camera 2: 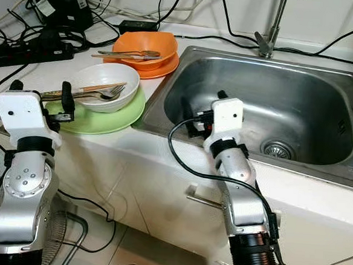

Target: Kitchen organization

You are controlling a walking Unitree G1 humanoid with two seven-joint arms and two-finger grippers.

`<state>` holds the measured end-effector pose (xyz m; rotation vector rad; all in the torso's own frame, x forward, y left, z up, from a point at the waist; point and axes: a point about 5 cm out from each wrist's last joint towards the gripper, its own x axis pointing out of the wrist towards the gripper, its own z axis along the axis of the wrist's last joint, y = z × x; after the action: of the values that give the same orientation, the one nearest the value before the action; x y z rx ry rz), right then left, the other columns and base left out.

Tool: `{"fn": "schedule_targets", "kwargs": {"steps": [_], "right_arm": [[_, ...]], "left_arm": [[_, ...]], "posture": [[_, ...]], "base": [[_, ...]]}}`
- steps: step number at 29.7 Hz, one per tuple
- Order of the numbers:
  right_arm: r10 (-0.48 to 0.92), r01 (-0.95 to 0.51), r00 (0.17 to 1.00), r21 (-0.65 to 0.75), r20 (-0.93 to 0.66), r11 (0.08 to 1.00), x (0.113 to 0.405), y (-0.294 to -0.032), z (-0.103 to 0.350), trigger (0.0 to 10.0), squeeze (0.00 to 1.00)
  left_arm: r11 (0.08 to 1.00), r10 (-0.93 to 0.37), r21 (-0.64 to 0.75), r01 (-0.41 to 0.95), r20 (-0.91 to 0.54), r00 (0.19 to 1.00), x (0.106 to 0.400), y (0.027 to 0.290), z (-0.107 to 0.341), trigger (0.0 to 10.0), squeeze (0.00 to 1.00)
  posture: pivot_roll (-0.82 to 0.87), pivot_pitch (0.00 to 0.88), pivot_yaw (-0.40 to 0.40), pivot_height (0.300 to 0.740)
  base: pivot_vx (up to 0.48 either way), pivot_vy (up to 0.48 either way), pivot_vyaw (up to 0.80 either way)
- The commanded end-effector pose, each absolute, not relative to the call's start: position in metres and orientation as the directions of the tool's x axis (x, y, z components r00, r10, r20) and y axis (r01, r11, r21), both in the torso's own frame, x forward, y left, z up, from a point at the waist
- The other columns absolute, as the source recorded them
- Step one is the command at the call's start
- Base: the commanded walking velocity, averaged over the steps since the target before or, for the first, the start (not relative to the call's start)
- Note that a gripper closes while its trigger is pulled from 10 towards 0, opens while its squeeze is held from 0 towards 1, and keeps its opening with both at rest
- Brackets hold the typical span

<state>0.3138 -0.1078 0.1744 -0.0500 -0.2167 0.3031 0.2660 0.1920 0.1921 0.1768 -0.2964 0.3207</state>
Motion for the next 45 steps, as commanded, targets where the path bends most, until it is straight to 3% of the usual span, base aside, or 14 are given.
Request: {"fn": "schedule_targets", "kwargs": {"steps": [1, 5, 12, 23, 27, 37, 45], "right_arm": [[0.325, -0.318, 0.928, -0.071, 0.180, 0.946, 0.313, -0.104, 0.169, 10.0, 0.00], [0.358, -0.359, 0.920, -0.024, 0.161, 0.933, 0.311, -0.098, 0.168, 10.0, 0.00], [0.419, -0.413, 0.899, -0.076, 0.127, 0.908, 0.305, -0.093, 0.163, 10.0, 0.00], [0.365, -0.354, 0.921, -0.093, 0.140, 0.930, 0.307, -0.099, 0.164, 10.0, 0.00], [0.377, -0.384, 0.912, 0.016, 0.161, 0.923, 0.305, -0.097, 0.165, 10.0, 0.00], [0.361, -0.367, 0.920, 0.009, 0.153, 0.930, 0.306, -0.096, 0.165, 10.0, 0.00], [0.423, -0.426, 0.892, -0.018, 0.156, 0.905, 0.301, -0.092, 0.165, 10.0, 0.00]], "left_arm": [[0.927, 0.306, 0.123, -0.354, 0.294, 0.905, 0.265, 0.196, 0.186, 10.0, 0.00], [0.930, 0.302, 0.123, -0.347, 0.282, 0.910, 0.265, 0.195, 0.183, 10.0, 0.00], [0.942, 0.285, 0.111, -0.318, 0.244, 0.927, 0.269, 0.193, 0.176, 10.0, 0.00], [0.953, 0.241, 0.120, -0.277, 0.245, 0.939, 0.277, 0.195, 0.177, 10.0, 0.00], [0.953, 0.241, 0.125, -0.276, 0.238, 0.941, 0.278, 0.196, 0.175, 10.0, 0.00], [0.959, 0.213, 0.137, -0.250, 0.241, 0.947, 0.281, 0.195, 0.175, 10.0, 0.00], [0.980, 0.113, 0.137, -0.145, 0.219, 0.969, 0.283, 0.181, 0.170, 10.0, 0.00]], "posture": [[-0.02, 0.045, 0.091, 0.740], [-0.03, 0.048, 0.093, 0.740], [-0.03, 0.050, 0.096, 0.740], [-0.03, 0.052, 0.102, 0.740], [-0.03, 0.052, 0.106, 0.740], [-0.02, 0.046, 0.112, 0.740], [-0.03, 0.042, 0.111, 0.740]], "base": [[0.000, 0.000, 0.00], [0.000, 0.000, 0.00], [0.000, 0.000, 0.00], [0.000, 0.000, 0.00], [0.000, 0.000, 0.00], [0.000, 0.000, 0.00], [0.000, 0.000, 0.00]]}}
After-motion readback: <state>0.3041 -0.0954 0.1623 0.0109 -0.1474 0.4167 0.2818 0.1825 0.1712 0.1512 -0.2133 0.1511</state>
